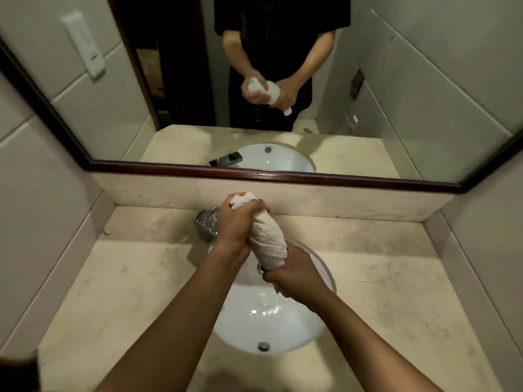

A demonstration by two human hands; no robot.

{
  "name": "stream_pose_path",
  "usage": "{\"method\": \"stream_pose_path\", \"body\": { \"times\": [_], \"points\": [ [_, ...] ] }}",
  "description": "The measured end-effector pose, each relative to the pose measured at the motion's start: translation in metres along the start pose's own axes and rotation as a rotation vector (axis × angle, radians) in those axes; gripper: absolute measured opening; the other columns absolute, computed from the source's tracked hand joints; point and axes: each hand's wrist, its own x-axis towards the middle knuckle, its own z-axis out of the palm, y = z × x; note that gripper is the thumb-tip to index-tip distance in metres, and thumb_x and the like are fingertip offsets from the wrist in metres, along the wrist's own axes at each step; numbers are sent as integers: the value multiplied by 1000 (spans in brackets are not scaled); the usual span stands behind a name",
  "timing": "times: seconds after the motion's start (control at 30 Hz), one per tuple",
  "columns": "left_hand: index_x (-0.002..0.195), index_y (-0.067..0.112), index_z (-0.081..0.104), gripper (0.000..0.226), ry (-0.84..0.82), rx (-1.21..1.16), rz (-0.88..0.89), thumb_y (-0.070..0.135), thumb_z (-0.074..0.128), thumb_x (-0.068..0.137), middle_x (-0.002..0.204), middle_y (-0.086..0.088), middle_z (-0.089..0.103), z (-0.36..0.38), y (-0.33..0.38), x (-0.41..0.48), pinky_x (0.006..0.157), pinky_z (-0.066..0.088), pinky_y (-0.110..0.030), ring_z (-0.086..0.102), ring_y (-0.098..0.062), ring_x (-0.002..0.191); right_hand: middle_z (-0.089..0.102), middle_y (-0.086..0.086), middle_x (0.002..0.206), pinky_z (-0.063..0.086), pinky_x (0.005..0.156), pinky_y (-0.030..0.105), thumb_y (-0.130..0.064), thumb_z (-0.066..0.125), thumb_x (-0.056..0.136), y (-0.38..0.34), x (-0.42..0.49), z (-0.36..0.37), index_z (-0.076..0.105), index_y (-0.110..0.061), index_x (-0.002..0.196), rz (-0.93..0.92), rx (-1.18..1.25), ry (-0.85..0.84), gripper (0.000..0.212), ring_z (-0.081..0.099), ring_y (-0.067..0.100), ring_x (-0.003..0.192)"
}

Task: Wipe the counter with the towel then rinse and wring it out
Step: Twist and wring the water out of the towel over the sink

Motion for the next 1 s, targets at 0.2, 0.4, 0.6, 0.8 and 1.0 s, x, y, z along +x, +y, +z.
{"method": "stream_pose_path", "body": {
  "times": [0.2,0.4,0.6,0.8,1.0],
  "points": [
    [91,6,59,26,-115,-82,50,-6,67,70,65,-8,66,1,15,-4,64,58,-39,66,-28,64,54,0,60,44,52,33,8,72,72,-13,0,0,57,-18,78,-20,269,-57,31,50,22,55],
    [83,6,52,17,-265,-128,-35,0,60,69,66,-9,58,-5,22,5,60,55,-35,62,-28,67,52,12,66,45,56,32,10,67,63,-20,11,3,58,-8,78,22,392,-182,24,52,26,63],
    [92,12,50,27,-420,-249,-78,-2,56,70,74,-5,57,-1,25,11,65,54,-33,63,-25,68,50,17,68,47,50,29,13,59,59,-25,14,-4,55,-2,88,81,514,-306,33,50,35,72],
    [99,10,54,27,-512,-119,-145,5,65,75,85,-10,66,-6,26,28,74,59,-39,69,-28,82,61,17,70,54,55,32,12,72,73,-28,12,-4,60,-2,83,37,240,-144,21,63,22,62],
    [131,22,56,60,-318,47,-112,12,85,79,122,-15,66,-8,29,35,74,63,-36,68,-28,102,65,-6,62,41,44,20,-13,79,70,-28,19,-6,56,-22,82,-4,-154,91,28,55,4,44]
  ]
}}
